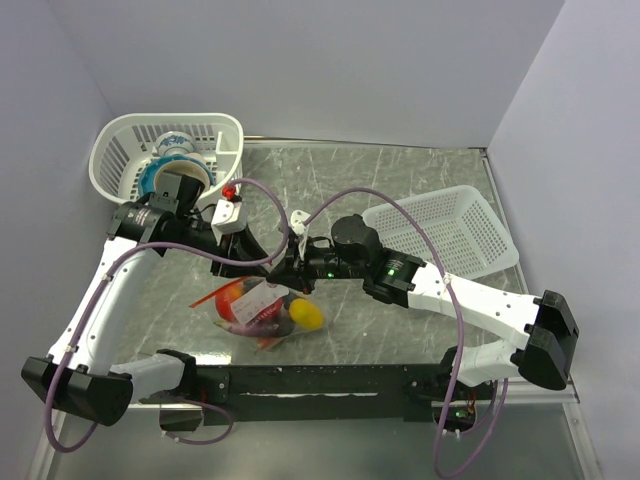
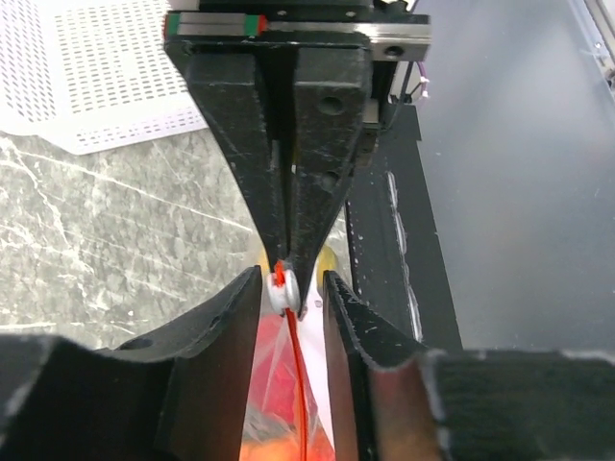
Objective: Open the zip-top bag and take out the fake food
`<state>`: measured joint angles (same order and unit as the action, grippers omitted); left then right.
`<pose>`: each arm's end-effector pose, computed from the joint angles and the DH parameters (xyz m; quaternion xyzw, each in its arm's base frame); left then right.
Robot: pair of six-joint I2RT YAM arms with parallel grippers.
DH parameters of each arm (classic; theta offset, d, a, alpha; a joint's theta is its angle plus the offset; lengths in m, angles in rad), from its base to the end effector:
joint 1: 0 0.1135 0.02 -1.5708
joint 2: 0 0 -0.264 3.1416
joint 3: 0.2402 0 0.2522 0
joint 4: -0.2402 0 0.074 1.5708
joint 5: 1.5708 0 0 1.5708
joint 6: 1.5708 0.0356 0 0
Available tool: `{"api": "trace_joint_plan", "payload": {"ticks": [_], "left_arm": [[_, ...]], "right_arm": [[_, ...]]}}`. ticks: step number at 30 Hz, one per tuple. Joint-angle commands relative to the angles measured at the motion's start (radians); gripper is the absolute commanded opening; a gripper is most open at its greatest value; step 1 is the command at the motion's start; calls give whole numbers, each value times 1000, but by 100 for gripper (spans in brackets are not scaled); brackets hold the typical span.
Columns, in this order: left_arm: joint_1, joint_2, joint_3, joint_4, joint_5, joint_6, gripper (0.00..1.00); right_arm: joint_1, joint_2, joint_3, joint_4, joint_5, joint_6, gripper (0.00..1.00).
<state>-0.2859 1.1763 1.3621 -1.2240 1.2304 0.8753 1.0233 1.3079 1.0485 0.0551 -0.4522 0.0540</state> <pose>0.1746 -0.0863 0.3874 0.5592 0.5755 -0.4704 0.3674 0.1467 0.2705 0.3421 -0.4773 0.6028 0.4648 0.4389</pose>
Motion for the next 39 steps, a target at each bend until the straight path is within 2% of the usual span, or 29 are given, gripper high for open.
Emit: {"api": "trace_joint_plan", "payload": {"ticks": [1, 9, 14, 16, 25, 28, 29, 30, 33, 37, 39], "left_arm": [[-9, -26, -12, 75, 4, -47, 29], [-12, -9, 26, -29, -42, 65, 1], [-13, -18, 34, -65, -72, 91, 1], [-13, -21, 37, -72, -83, 94, 1], [-12, -18, 66, -83, -78, 90, 1], [-12, -26, 65, -74, -80, 82, 1], [-12, -26, 65, -74, -77, 80, 1], [-12, -24, 65, -75, -75, 83, 1], [-12, -23, 71, -89, -66, 88, 1], [-12, -23, 80, -103, -68, 96, 1], [-12, -26, 80, -103, -72, 99, 1]], "right_arm": [[9, -9, 73, 48, -5, -3, 8], [9, -24, 56, 48, 20, -14, 8], [9, -48, 50, 46, 70, -36, 8], [9, -55, 48, 49, 87, -42, 11], [9, -13, 76, 51, 47, -29, 14], [9, 1, 80, 54, 26, -26, 21], [9, 8, 84, 54, 23, -25, 28], [9, 13, 87, 52, 20, -26, 32], [9, 30, 102, 51, 7, -31, 36], [9, 50, 117, 40, -2, -45, 35], [9, 50, 114, 42, -2, -46, 31]]}}
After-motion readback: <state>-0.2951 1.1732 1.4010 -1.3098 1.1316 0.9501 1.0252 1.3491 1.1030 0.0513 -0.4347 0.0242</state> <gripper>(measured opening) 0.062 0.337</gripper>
